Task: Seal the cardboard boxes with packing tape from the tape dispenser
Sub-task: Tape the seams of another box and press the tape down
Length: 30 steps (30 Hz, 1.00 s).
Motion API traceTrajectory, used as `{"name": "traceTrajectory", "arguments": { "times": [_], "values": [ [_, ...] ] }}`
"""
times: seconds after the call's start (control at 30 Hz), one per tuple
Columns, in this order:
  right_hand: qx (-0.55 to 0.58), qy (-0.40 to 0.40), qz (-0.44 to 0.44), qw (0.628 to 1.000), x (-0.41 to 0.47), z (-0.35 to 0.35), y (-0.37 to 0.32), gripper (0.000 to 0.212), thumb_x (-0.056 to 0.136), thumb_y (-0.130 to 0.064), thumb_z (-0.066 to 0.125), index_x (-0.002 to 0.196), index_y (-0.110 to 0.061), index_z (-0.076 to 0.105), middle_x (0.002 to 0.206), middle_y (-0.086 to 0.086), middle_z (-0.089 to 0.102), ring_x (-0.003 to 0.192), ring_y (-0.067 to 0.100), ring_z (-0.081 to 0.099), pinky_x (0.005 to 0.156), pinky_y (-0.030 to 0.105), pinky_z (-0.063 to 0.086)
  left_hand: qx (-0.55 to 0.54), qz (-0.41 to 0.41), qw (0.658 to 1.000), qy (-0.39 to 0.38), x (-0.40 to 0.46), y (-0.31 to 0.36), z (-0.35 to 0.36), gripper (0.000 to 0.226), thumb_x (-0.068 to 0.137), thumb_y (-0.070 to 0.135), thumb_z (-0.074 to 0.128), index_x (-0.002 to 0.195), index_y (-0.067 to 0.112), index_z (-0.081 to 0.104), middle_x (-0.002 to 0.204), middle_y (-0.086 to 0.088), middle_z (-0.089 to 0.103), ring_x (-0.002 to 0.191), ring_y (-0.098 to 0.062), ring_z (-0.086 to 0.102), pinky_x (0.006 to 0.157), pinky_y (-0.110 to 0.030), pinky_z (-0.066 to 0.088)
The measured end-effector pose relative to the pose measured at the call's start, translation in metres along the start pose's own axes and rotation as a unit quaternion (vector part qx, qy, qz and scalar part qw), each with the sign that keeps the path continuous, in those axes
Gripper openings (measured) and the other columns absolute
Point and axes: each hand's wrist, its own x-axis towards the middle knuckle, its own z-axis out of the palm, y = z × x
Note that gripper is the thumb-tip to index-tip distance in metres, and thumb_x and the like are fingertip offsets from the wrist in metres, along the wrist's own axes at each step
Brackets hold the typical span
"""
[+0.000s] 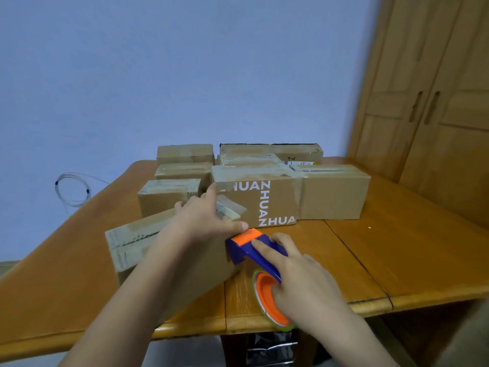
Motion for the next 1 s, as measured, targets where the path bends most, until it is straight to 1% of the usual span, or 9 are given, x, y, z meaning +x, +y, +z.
{"name": "traceTrajectory", "arguments": {
  "times": [0.1, 0.23, 0.4, 0.5, 0.6, 0.77, 0.87, 0.93, 1.0],
  "values": [
    [-0.029, -0.006, -0.008, 1.0, 0.012, -0.015, -0.001, 0.059, 0.095, -0.028, 0.044, 0.146, -0.047, 0.019, 0.145, -0.014, 0.019, 0.101, 0.023, 0.049, 0.071, 0.026, 0.041, 0.015, 0.006, 1.0, 0.018, 0.001, 0.001, 0.002, 0.108, 0.075, 0.066, 0.063, 0.152, 0.02, 0.003, 0.145, -0.005, 0.043, 0.134, -0.026, 0.037, 0.112, -0.046, 0.022],
    [-0.064, -0.028, -0.02, 0.997, 0.024, -0.036, -0.006, 0.054, 0.094, -0.026, 0.045, 0.141, -0.048, 0.031, 0.138, -0.01, 0.033, 0.098, 0.028, 0.054, 0.067, 0.029, 0.035, 0.026, 0.006, 0.999, 0.034, 0.002, 0.003, 0.003, 0.103, 0.078, 0.062, 0.063, 0.152, 0.019, 0.005, 0.144, -0.007, 0.044, 0.132, -0.028, 0.039, 0.11, -0.044, 0.029],
    [-0.109, -0.077, -0.04, 0.99, 0.041, -0.06, -0.018, 0.051, 0.091, -0.019, 0.045, 0.133, -0.048, 0.045, 0.119, -0.003, 0.044, 0.084, 0.027, 0.044, 0.067, 0.032, 0.033, 0.011, 0.011, 0.999, 0.036, 0.002, 0.005, 0.003, 0.098, 0.079, 0.058, 0.065, 0.151, 0.017, 0.011, 0.143, -0.009, 0.045, 0.13, -0.03, 0.041, 0.108, -0.041, 0.034],
    [-0.133, -0.105, -0.042, 0.985, 0.047, -0.071, -0.028, 0.05, 0.089, -0.014, 0.047, 0.13, -0.042, 0.051, 0.106, -0.001, 0.045, 0.081, 0.027, 0.044, 0.068, 0.035, 0.036, 0.017, 0.009, 0.999, 0.03, 0.004, 0.003, 0.004, 0.1, 0.078, 0.058, 0.065, 0.152, 0.016, 0.011, 0.147, -0.008, 0.041, 0.133, -0.028, 0.038, 0.111, -0.042, 0.032],
    [-0.15, -0.129, -0.036, 0.98, 0.057, -0.077, -0.033, 0.048, 0.088, -0.011, 0.049, 0.129, -0.034, 0.054, 0.11, 0.003, 0.056, 0.081, 0.027, 0.049, 0.074, 0.037, 0.045, 0.016, 0.005, 0.999, 0.03, 0.005, 0.003, 0.005, 0.101, 0.077, 0.058, 0.066, 0.152, 0.017, 0.011, 0.149, -0.007, 0.04, 0.134, -0.028, 0.037, 0.112, -0.042, 0.032],
    [-0.169, -0.154, -0.025, 0.973, 0.077, -0.085, -0.037, 0.042, 0.087, -0.013, 0.047, 0.123, -0.03, 0.06, 0.101, 0.001, 0.061, 0.067, 0.016, 0.05, 0.054, 0.026, 0.034, 0.017, 0.001, 0.999, 0.028, 0.004, 0.004, 0.003, 0.098, 0.079, 0.056, 0.066, 0.151, 0.015, 0.014, 0.149, -0.007, 0.039, 0.135, -0.028, 0.036, 0.111, -0.041, 0.031],
    [-0.202, -0.153, -0.038, 0.967, 0.087, -0.074, -0.044, 0.041, 0.087, -0.014, 0.046, 0.123, -0.027, 0.06, 0.098, 0.001, 0.06, 0.073, 0.019, 0.054, 0.062, 0.029, 0.041, 0.019, 0.004, 1.0, 0.025, 0.005, 0.003, 0.002, 0.096, 0.078, 0.058, 0.065, 0.149, 0.012, 0.018, 0.149, -0.008, 0.039, 0.134, -0.029, 0.036, 0.11, -0.041, 0.031],
    [-0.216, -0.214, -0.055, 0.951, 0.09, -0.05, -0.049, 0.04, 0.088, -0.013, 0.048, 0.127, -0.022, 0.058, 0.108, 0.003, 0.061, 0.085, 0.025, 0.058, 0.074, 0.033, 0.048, 0.014, 0.003, 1.0, 0.021, 0.003, 0.002, 0.003, 0.094, 0.078, 0.057, 0.065, 0.148, 0.012, 0.021, 0.148, -0.008, 0.04, 0.134, -0.029, 0.036, 0.11, -0.041, 0.03],
    [-0.197, -0.254, -0.07, 0.944, 0.088, -0.037, -0.048, 0.045, 0.089, -0.011, 0.046, 0.13, -0.024, 0.057, 0.122, 0.004, 0.061, 0.099, 0.027, 0.06, 0.088, 0.035, 0.05, 0.026, 0.015, 0.999, 0.028, 0.004, 0.002, 0.002, 0.092, 0.079, 0.057, 0.064, 0.147, 0.012, 0.023, 0.146, -0.008, 0.042, 0.132, -0.028, 0.038, 0.11, -0.041, 0.03]
  ]
}}
